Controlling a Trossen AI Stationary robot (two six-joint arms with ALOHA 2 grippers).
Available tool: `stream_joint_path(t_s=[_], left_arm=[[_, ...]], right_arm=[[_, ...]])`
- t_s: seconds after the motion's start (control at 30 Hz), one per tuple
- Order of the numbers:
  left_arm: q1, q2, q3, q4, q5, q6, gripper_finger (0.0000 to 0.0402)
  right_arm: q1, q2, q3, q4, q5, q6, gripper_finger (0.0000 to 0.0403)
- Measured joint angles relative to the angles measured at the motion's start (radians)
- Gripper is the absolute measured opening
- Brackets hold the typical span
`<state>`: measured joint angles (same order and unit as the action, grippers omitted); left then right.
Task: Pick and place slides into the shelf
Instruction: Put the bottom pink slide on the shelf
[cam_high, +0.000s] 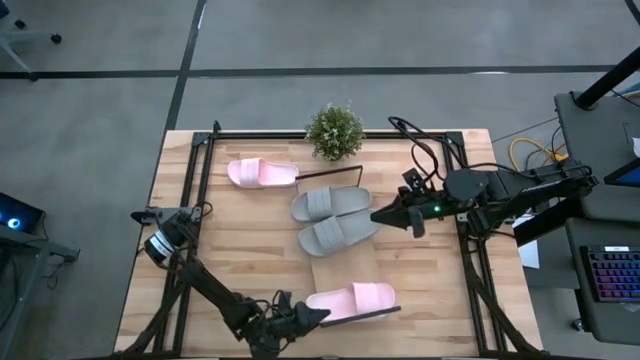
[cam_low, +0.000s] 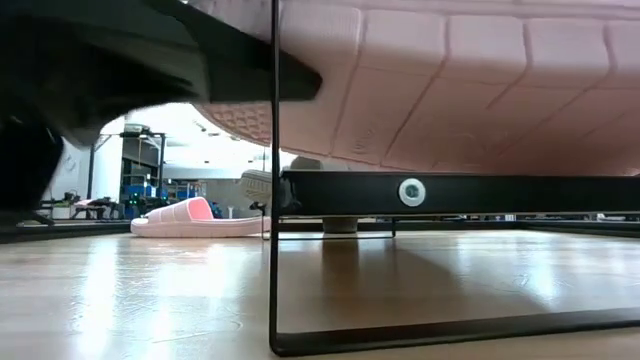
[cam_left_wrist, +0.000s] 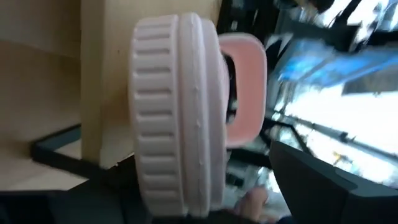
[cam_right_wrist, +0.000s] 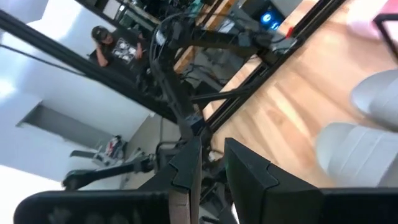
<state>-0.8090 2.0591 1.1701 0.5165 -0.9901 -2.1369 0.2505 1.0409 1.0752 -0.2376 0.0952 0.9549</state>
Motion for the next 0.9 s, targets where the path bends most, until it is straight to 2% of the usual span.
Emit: stream_joint_path(t_s=[0.13, 0.37, 0.7, 0.9], left_arm=[[-0.008, -0.048, -0.011, -0.005, 0.083, 0.108, 0.0270], [-0.011, -0.098, -0.013, -0.011, 0.101, 0.189, 0.0270], [-0.010, -0.103, -0.014, -0.072, 0.136, 0.178, 0.0270], [-0.014, -0.105, -0.014, -0.205, 0.199, 0.075, 0.0270]], right_arm=[[0.006, 0.000, 0.000, 0.033, -0.025, 0.003, 0.0063], [0.007, 0.000, 0.000, 0.047, -0.028, -0.004, 0.0063], [0.007, 0.000, 0.000, 0.054, -0.028, -0.005, 0.0063], [0.007, 0.000, 0.000, 0.068, -0.027, 0.003, 0.0063]])
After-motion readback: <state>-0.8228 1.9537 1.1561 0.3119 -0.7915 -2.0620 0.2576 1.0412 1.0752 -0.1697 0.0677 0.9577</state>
